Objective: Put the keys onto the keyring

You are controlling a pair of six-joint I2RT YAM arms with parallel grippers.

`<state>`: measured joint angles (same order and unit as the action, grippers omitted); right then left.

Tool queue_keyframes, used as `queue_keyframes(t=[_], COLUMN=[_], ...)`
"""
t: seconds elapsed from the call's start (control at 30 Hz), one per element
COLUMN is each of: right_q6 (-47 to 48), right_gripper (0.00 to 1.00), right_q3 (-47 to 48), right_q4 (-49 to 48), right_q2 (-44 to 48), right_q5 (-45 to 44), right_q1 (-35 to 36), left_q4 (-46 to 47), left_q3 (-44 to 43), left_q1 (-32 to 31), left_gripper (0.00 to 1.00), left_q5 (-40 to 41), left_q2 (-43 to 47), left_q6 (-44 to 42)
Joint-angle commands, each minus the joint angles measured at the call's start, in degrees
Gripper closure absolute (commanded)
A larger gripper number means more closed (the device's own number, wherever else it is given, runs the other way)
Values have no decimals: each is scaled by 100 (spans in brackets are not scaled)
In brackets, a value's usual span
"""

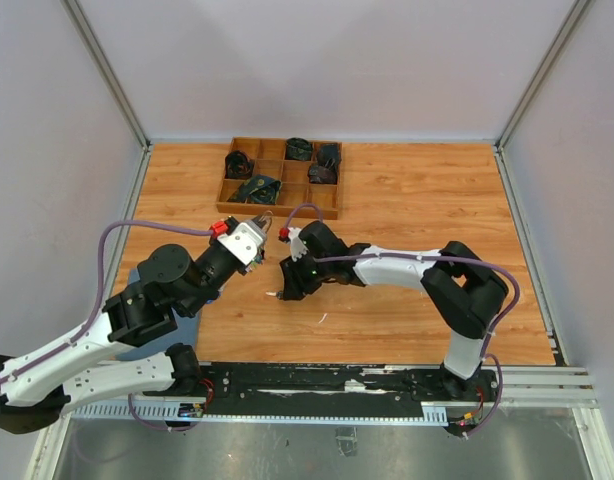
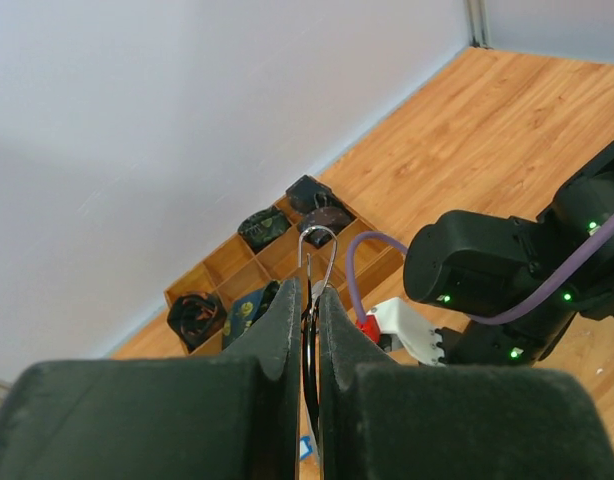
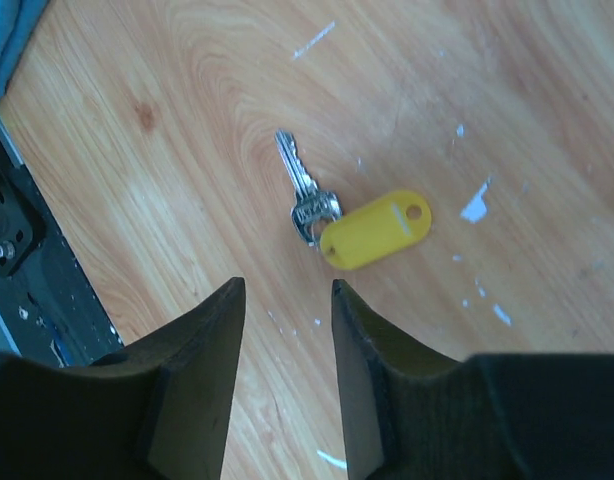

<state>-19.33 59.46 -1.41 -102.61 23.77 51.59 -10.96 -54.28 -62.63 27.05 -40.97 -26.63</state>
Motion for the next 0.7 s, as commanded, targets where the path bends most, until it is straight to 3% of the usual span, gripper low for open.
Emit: queue_keyframes(t=[0.0,0.67], right_q6=[164,352], right_gripper=[61,70], right_q3=[324,627], right_q4=[-272,-96], right_q2=[-250,-758], right_q5=[193,295], right_q1=[44,35], left_q4=[29,-3], left_q3=[-245,-276], left_q1=[36,36], left_gripper=[99,99], left_q5=[58,6], left_q2=[98,64], left_q6=[70,62])
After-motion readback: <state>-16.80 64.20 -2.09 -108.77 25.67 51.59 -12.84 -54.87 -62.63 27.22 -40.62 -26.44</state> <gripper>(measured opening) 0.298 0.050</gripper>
